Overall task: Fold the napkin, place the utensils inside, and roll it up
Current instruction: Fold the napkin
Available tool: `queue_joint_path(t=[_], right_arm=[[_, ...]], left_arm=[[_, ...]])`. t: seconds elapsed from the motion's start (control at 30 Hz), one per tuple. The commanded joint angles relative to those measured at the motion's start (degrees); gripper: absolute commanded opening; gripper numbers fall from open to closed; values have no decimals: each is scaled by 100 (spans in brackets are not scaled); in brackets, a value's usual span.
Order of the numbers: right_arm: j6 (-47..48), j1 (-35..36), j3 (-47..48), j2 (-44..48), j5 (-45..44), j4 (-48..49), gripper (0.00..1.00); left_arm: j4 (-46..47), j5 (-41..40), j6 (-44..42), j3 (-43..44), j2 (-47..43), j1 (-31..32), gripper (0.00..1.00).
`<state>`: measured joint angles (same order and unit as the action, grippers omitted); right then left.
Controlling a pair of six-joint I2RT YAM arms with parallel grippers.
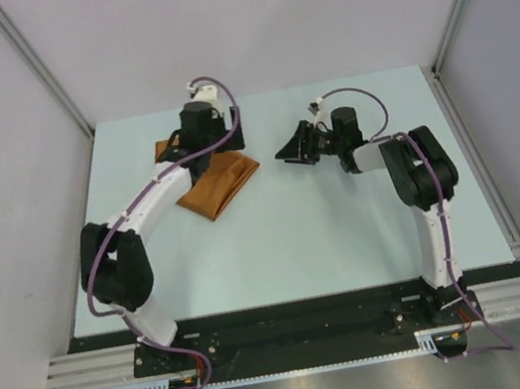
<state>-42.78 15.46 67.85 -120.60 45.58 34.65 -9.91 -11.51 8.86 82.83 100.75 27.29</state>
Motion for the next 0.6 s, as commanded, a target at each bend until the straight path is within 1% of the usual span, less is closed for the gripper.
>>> queue_joint_path(t=[0.0, 0.03, 0.07, 0.1, 0.13, 0.17, 0.23, 0.4, 0.57], right_arm=[[42, 185, 982, -824, 241, -134, 66], [42, 246, 1341, -973, 241, -187, 66], [42, 273, 1527, -1105, 241, -326, 66], [42, 308, 1686, -1402, 267, -380, 66], [42, 326, 1992, -1527, 267, -415, 66], [51, 369, 2256, -1859, 250, -564, 66], [103, 405, 2565, -2020, 232, -757, 65], [305, 493, 2900, -2337, 223, -1197, 63], [350, 607, 3067, -2504, 153, -1356, 56]], left_arm=[[-328, 535, 895, -870, -520, -680, 100], [-118, 718, 1054, -1108, -817, -899, 100], [6, 842, 1213, -1363, -933, -1023, 100], [137, 974, 1528, -1827, -1065, -1146, 100], [321, 1105, 1652, -2032, -1258, -1382, 100], [375, 1377, 1915, -2443, -1407, -1584, 100], [350, 1467, 2022, -2726, -1628, -1779, 100], [271, 1494, 2005, -3035, -2085, -1920, 100], [244, 1687, 2102, -3211, -2270, -2087, 100]])
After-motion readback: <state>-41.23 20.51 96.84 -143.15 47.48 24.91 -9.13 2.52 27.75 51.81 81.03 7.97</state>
